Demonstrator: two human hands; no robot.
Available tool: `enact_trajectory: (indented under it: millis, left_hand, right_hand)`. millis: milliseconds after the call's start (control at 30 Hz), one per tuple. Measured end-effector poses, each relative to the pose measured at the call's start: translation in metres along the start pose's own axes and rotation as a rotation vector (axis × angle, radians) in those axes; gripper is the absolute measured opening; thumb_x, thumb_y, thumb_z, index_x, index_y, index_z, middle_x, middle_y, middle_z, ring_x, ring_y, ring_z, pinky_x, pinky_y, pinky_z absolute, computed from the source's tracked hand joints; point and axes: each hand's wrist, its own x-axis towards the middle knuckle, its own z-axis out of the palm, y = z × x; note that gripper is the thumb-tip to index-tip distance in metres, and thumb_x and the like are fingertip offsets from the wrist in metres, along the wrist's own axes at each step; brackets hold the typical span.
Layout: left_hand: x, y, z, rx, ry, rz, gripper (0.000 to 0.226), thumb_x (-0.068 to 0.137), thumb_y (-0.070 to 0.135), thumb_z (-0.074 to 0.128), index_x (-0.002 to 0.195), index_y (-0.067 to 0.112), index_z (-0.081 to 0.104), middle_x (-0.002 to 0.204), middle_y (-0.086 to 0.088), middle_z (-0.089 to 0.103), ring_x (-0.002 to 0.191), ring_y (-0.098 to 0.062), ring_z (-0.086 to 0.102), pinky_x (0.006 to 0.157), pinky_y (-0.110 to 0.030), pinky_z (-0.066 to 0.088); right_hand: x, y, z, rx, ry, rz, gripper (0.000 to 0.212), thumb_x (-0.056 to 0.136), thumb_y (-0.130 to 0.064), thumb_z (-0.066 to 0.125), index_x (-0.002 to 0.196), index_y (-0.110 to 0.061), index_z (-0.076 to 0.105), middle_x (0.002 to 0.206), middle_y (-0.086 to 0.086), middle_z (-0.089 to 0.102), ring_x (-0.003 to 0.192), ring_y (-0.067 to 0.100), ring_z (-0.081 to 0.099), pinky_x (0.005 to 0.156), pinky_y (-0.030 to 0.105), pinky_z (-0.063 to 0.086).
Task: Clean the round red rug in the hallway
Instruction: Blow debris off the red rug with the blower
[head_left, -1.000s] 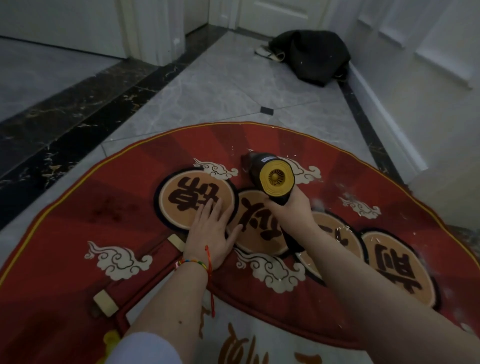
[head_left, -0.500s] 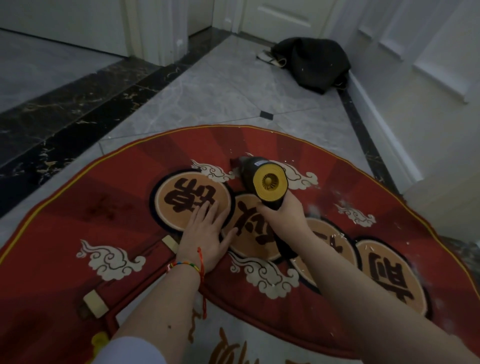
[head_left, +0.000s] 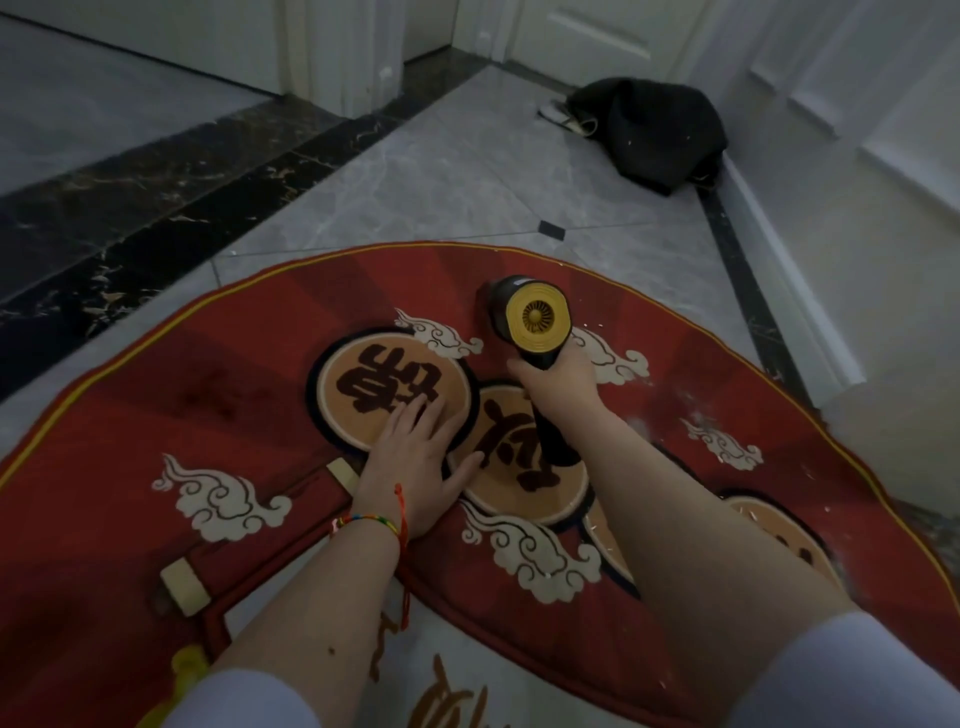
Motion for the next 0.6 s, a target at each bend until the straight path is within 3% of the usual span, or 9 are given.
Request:
enact_trajectory:
  millis: [100, 200, 300, 467, 600]
  left_hand:
    - [-0.001, 0.001, 0.0, 0.007, 0.017, 0.0, 0.079, 0.085, 0.072, 0.0, 0.149, 0.032, 0.022, 0.159, 0.003, 0.014, 0.146, -0.019, 0.004, 0.118, -0.035, 0.0]
    - [-0.002, 0.002, -0.001, -0.002, 0.019, -0.001, 0.074, 0.088, 0.07, 0.004, 0.15, 0.033, 0.019, 0.159, 0.003, 0.012, 0.146, -0.019, 0.002, 0.118, -0.035, -0.002]
    - [-0.002, 0.002, -0.002, 0.0, 0.014, 0.001, 0.071, 0.09, 0.068, 0.007, 0.15, 0.033, 0.018, 0.159, 0.003, 0.01, 0.146, -0.019, 0.001, 0.118, -0.034, -0.003]
    - [-0.003, 0.001, -0.002, -0.007, 0.025, -0.002, 0.081, 0.083, 0.072, -0.001, 0.149, 0.032, 0.024, 0.158, 0.004, 0.015, 0.146, -0.018, 0.004, 0.118, -0.035, 0.001]
    - [-0.002, 0.001, -0.001, 0.002, 0.029, -0.008, 0.081, 0.083, 0.071, -0.001, 0.148, 0.032, 0.025, 0.158, 0.004, 0.015, 0.146, -0.018, 0.004, 0.118, -0.034, 0.0]
  right_hand:
    - [-0.017, 0.006, -0.002, 0.022, 0.02, -0.001, 0.043, 0.082, -0.019, 0.068, 0.122, -0.016, 0.053, 0.111, 0.002, 0.061, 0.104, 0.019, 0.057, 0.079, 0.027, 0.041]
    - [-0.041, 0.014, -0.008, 0.012, 0.015, -0.02, 0.045, 0.083, -0.019, 0.068, 0.125, -0.016, 0.052, 0.117, 0.001, 0.061, 0.108, 0.017, 0.056, 0.083, 0.026, 0.043]
    - [-0.048, 0.016, -0.013, -0.009, 0.007, -0.031, 0.046, 0.082, -0.021, 0.069, 0.125, -0.016, 0.054, 0.115, 0.0, 0.062, 0.107, 0.016, 0.056, 0.082, 0.026, 0.043]
    - [-0.023, 0.002, -0.008, 0.011, -0.008, -0.06, 0.032, 0.083, -0.018, 0.067, 0.112, -0.018, 0.056, 0.095, -0.005, 0.06, 0.085, 0.008, 0.055, 0.066, 0.019, 0.039]
    - [-0.03, 0.004, -0.007, -0.003, -0.003, -0.046, 0.038, 0.081, -0.019, 0.068, 0.118, -0.015, 0.056, 0.102, -0.003, 0.06, 0.094, 0.011, 0.055, 0.073, 0.022, 0.039]
